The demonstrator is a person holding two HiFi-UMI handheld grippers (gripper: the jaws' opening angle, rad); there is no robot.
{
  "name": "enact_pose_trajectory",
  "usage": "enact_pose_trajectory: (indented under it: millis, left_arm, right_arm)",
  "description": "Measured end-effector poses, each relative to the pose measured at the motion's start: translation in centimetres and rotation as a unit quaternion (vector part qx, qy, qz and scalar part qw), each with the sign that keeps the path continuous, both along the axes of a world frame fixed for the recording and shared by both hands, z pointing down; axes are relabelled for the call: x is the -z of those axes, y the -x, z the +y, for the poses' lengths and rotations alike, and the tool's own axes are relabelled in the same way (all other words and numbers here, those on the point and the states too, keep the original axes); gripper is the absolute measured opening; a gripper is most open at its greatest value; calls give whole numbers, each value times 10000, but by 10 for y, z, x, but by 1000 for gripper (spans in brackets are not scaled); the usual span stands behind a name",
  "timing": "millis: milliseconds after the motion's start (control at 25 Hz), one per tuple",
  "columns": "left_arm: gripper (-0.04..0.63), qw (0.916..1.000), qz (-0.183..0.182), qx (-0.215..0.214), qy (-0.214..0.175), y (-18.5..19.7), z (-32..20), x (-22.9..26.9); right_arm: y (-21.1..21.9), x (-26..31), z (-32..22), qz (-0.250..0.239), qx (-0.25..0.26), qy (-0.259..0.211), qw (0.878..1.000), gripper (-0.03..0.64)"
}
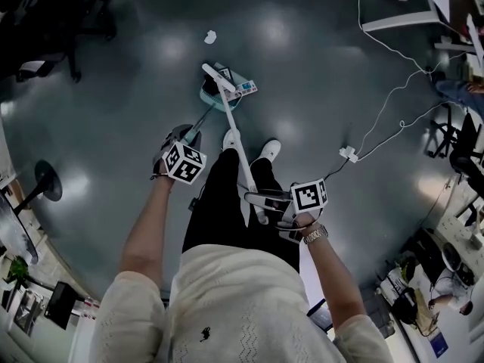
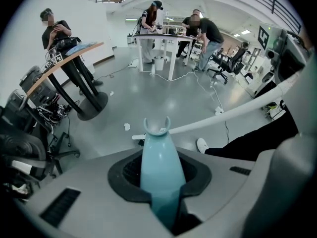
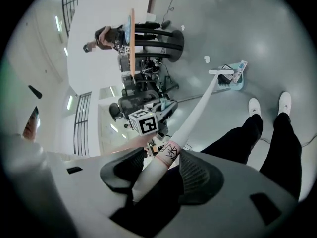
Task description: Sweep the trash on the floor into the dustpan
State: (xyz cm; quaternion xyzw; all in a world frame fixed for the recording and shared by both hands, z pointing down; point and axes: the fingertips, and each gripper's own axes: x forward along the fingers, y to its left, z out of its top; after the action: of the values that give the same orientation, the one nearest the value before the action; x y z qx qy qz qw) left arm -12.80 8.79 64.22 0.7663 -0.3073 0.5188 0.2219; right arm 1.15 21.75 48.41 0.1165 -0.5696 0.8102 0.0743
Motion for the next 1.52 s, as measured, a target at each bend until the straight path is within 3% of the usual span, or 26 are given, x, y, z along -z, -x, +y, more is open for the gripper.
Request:
enact_pose_trajectory:
  millis: [160, 640, 960, 1240, 1520]
  left_arm:
    - [92, 9995, 1, -310, -64, -4, 15, 5]
    - [92, 9993, -116, -366, 45, 5, 58, 4]
    - [92, 9991, -102, -401, 22, -14, 66, 3]
    - [92, 9989, -68, -453, 50, -21, 69, 2]
    - [92, 9990, -39, -429, 73, -34, 76, 0]
  right_arm:
    - [-16, 22, -14, -384, -625, -80, 9973, 216]
    - [-76, 19, -22, 212, -1044, -555, 9928, 216]
    - [-86, -3, 10, 320, -1276, -288, 9909, 216]
    - [-58, -24, 56, 375, -939, 188, 9947, 220]
    - [-27, -27, 77, 389, -81, 69, 9992, 220]
